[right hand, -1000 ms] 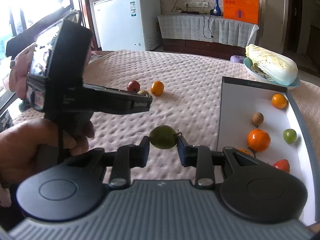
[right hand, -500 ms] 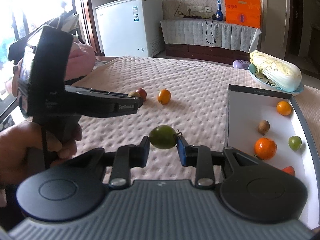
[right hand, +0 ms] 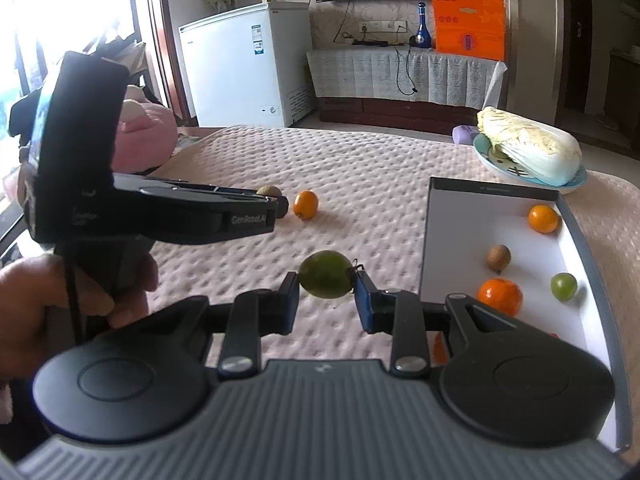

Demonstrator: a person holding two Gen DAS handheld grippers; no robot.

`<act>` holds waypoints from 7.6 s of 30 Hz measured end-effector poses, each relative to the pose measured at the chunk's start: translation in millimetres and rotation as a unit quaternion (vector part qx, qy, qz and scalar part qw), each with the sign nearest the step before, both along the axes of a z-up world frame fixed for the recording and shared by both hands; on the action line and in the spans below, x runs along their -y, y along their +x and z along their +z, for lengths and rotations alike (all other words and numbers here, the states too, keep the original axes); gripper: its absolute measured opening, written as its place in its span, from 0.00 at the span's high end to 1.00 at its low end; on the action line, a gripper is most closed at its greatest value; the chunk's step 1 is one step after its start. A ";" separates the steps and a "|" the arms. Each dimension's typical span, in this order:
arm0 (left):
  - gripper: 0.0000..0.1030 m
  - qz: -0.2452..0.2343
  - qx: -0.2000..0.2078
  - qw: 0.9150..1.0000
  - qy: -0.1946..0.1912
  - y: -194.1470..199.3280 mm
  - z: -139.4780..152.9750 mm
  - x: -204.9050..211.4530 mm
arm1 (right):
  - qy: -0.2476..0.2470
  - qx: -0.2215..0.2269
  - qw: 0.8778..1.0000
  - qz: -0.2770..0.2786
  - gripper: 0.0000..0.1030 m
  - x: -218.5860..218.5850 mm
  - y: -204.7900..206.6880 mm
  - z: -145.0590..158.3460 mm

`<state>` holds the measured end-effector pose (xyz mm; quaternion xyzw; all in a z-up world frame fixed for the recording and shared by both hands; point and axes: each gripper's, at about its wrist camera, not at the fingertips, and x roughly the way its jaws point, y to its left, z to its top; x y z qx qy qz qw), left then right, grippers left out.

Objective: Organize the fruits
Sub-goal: 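Carry the brown fruit and the green tomato over the gray box with both grippers, then open the left gripper to drop the brown fruit while the right gripper holds the tomato above the box, then open the right gripper to drop the green tomato while the left gripper moves toward the red apple, then move the right gripper to the orange on the bed and grasp it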

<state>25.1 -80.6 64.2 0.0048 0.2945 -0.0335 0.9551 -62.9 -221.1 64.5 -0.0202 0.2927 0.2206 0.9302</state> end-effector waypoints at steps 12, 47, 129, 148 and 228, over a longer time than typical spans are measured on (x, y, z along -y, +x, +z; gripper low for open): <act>0.75 -0.016 0.001 1.000 -0.007 3.2 0.7 21.6 | 0.006 0.005 1.000 -0.020 0.68 22.5 -4.5 3.0; 0.74 -0.106 0.003 0.994 -0.025 12.0 -11.8 138.5 | -0.001 -0.007 0.996 -0.091 0.68 101.4 -19.6 -3.3; 0.36 0.077 0.002 0.996 -0.040 -10.4 12.0 -83.2 | -0.007 -0.010 0.974 -0.228 0.68 61.8 63.9 -29.0; 0.35 0.076 -0.002 0.996 -0.040 -11.9 8.7 -88.4 | -0.017 0.005 0.966 -0.259 0.52 65.9 57.4 -24.0; 0.35 0.110 -0.031 0.993 -0.028 3.2 -26.2 -131.4 | 0.002 0.021 0.999 -0.048 0.52 -87.7 106.1 -35.8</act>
